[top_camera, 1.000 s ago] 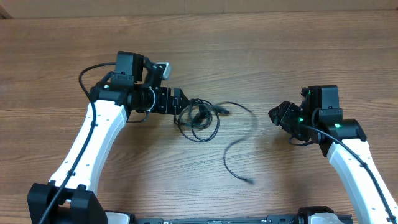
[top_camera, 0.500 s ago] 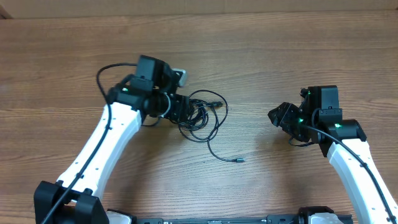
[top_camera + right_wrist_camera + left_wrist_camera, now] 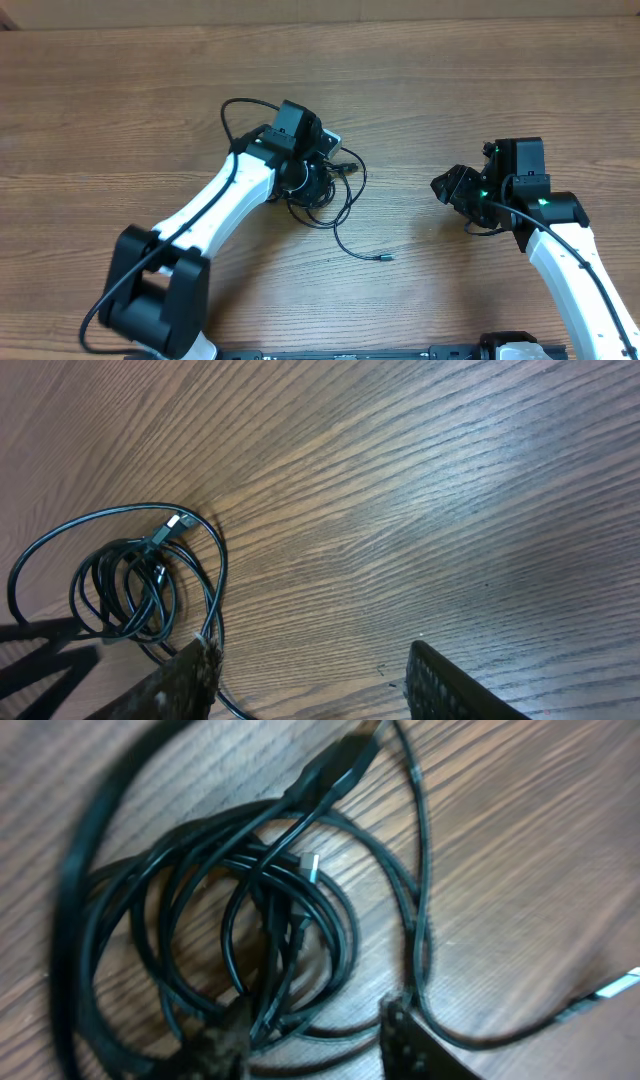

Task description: Untangle cables

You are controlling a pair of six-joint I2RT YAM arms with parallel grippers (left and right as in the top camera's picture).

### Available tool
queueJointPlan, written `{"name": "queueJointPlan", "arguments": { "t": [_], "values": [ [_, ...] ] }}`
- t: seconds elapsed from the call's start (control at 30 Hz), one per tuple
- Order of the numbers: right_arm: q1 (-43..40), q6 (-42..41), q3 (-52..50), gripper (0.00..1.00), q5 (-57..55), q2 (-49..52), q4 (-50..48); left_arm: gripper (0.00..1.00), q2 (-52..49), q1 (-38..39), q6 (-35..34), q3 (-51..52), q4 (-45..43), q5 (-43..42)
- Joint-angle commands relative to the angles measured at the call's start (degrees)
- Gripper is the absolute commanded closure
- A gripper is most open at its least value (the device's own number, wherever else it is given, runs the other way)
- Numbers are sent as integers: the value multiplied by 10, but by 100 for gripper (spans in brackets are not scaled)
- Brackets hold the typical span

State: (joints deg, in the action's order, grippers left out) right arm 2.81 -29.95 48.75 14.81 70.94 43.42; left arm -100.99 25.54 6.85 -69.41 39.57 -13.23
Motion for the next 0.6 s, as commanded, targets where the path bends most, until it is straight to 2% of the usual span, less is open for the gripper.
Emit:
{"name": "queueJointPlan", "arguments": {
  "t": [0.0,0.3,0.37,0.57],
  "values": [
    [1,9,11,42,3,1,0,65,-42,4,20,3,-13,20],
    [1,9,11,42,3,1,0,69,-90,4,19,3,-10,33],
    [1,9,11,42,3,1,0,63,-91,4,19,3,-10,34],
    [1,9,11,42,3,1,4,60,-105,4,20,3,-11,79]
  ]
}}
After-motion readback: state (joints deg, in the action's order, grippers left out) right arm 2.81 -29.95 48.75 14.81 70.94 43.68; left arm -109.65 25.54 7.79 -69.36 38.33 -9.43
